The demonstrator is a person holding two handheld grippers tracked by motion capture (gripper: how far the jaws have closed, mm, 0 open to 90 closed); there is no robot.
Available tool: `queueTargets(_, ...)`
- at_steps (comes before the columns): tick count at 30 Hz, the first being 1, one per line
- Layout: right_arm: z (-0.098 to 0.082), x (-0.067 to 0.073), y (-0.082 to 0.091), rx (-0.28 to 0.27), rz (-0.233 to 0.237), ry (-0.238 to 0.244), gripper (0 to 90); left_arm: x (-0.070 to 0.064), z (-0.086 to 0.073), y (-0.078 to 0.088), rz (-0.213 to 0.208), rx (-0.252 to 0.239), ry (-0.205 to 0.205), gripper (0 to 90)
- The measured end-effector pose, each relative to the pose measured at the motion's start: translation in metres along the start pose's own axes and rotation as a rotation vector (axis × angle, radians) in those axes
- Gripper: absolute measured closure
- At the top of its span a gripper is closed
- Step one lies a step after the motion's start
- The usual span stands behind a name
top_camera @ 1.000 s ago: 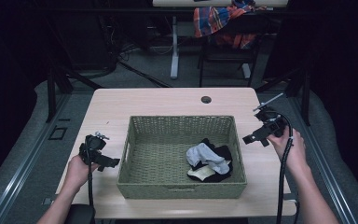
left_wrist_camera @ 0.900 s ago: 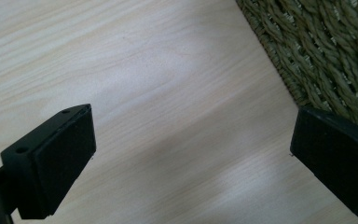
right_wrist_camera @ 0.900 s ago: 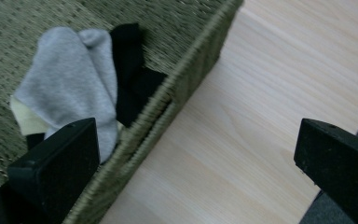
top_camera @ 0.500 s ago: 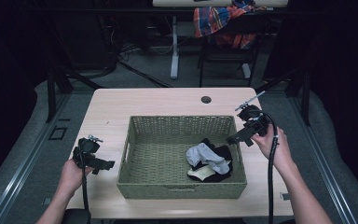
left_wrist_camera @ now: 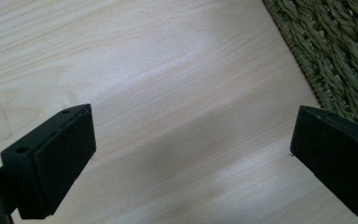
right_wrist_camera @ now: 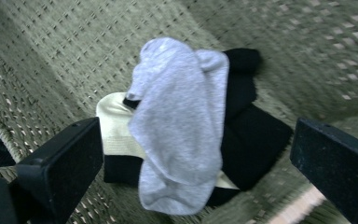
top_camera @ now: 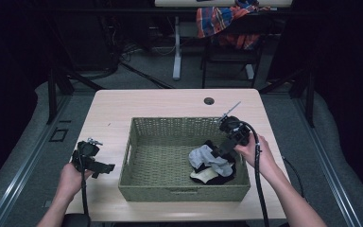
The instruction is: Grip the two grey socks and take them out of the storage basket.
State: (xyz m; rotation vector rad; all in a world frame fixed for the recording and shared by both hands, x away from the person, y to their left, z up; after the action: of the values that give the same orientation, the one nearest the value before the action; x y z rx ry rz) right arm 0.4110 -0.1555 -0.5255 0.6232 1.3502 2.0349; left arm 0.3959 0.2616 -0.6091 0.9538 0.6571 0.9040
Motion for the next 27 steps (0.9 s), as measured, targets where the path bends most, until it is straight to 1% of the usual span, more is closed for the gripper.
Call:
queueTargets(1, -0.001, 0.001, -0.002, 0.015, -0.006, 0.011, 8.3, 0.000, 0.000, 0.000, -0.001, 0.001, 0.002, 0.2)
queueTargets(2, 0.000, 0.004, -0.004, 0.014, -0.009, 0.009, 12.7, 0.000, -0.001, 0.000, -0.004, -0.003, 0.001, 0.2)
queueTargets(3, 0.000, 0.006, -0.005, 0.023, -0.015, 0.024, 14.2, 0.000, -0.001, 0.001, -0.004, -0.001, 0.003, 0.2)
queueTargets(4, 0.000, 0.008, -0.007, 0.021, -0.014, 0.027, 15.4, 0.001, -0.001, 0.001, -0.005, -0.005, 0.005, 0.2)
queueTargets(6, 0.001, 0.013, -0.010, 0.022, 0.001, 0.035, 19.9, 0.001, -0.003, 0.003, -0.005, -0.008, 0.006, 0.2)
queueTargets(7, 0.001, 0.014, -0.011, 0.036, -0.007, 0.051, 21.3, 0.001, -0.004, 0.003, -0.005, -0.008, 0.008, 0.2)
queueTargets(8, 0.002, 0.015, -0.012, 0.038, -0.007, 0.059, 22.0, 0.001, -0.004, 0.004, -0.003, -0.012, 0.007, 0.2)
queueTargets(10, 0.004, 0.021, -0.015, 0.033, 0.007, 0.070, 22.5, 0.001, -0.006, 0.006, -0.005, -0.012, 0.011, 0.2)
queueTargets(11, 0.004, 0.023, -0.017, 0.040, 0.011, 0.083, 22.7, 0.002, -0.007, 0.006, -0.006, -0.010, 0.012, 0.2)
queueTargets(13, 0.006, 0.028, -0.022, 0.041, 0.008, 0.098, 24.6, 0.002, -0.008, 0.006, -0.010, -0.008, 0.012, 0.2)
queueTargets(14, 0.005, 0.029, -0.023, 0.055, -0.002, 0.118, 26.3, 0.003, -0.009, 0.006, -0.006, -0.009, 0.016, 0.2)
queueTargets(15, 0.006, 0.031, -0.026, 0.056, -0.011, 0.127, 27.8, 0.003, -0.009, 0.005, -0.005, -0.009, 0.017, 0.2)
queueTargets(16, 0.006, 0.033, -0.029, 0.054, -0.009, 0.130, 29.2, 0.004, -0.009, 0.005, -0.005, -0.009, 0.017, 0.3)
queueTargets(18, 0.005, 0.035, -0.036, 0.080, -0.027, 0.148, 32.5, 0.003, -0.008, 0.005, -0.006, -0.006, 0.016, 0.3)
queueTargets(19, 0.003, 0.035, -0.039, 0.108, -0.049, 0.168, 40.8, 0.002, -0.007, 0.004, -0.010, -0.002, 0.013, 0.3)
queueTargets(20, 0.001, 0.036, -0.042, 0.116, -0.058, 0.173, 44.5, 0.001, -0.006, 0.004, -0.009, -0.003, 0.009, 0.3)
queueTargets(21, 0.001, 0.036, -0.044, 0.114, -0.071, 0.176, 47.8, 0.000, -0.005, 0.003, -0.009, -0.006, 0.004, 0.3)
queueTargets(22, 0.000, 0.034, -0.045, 0.114, -0.097, 0.185, 53.3, -0.001, -0.003, 0.002, -0.012, -0.005, -0.001, 0.4)
queueTargets(23, -0.001, 0.032, -0.045, 0.109, -0.120, 0.192, 56.5, -0.001, -0.003, 0.001, -0.014, -0.001, -0.004, 0.4)
queueTargets(24, -0.002, 0.032, -0.044, 0.115, -0.122, 0.196, 63.7, -0.001, -0.002, 0.000, -0.015, 0.001, -0.005, 0.4)
queueTargets(25, -0.002, 0.033, -0.045, 0.107, -0.108, 0.190, 68.6, -0.001, -0.001, -0.001, -0.013, -0.001, -0.004, 0.5)
queueTargets(27, -0.003, 0.031, -0.042, 0.099, -0.122, 0.191, 78.1, -0.002, 0.004, -0.003, -0.019, -0.003, -0.009, 0.6)
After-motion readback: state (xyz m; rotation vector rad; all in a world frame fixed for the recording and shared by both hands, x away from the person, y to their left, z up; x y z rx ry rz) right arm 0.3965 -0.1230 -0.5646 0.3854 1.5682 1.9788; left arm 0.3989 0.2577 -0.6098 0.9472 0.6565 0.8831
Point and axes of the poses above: each handheld gripper's, and its own axes: y roughly backward along the jaws, z roughly out of its top, x roughly to its left, the point moved 9 cm from there along -y, roughly forward along the jaws, and after that the axes turned 4 degrees about -z, right-handed, at the moved point
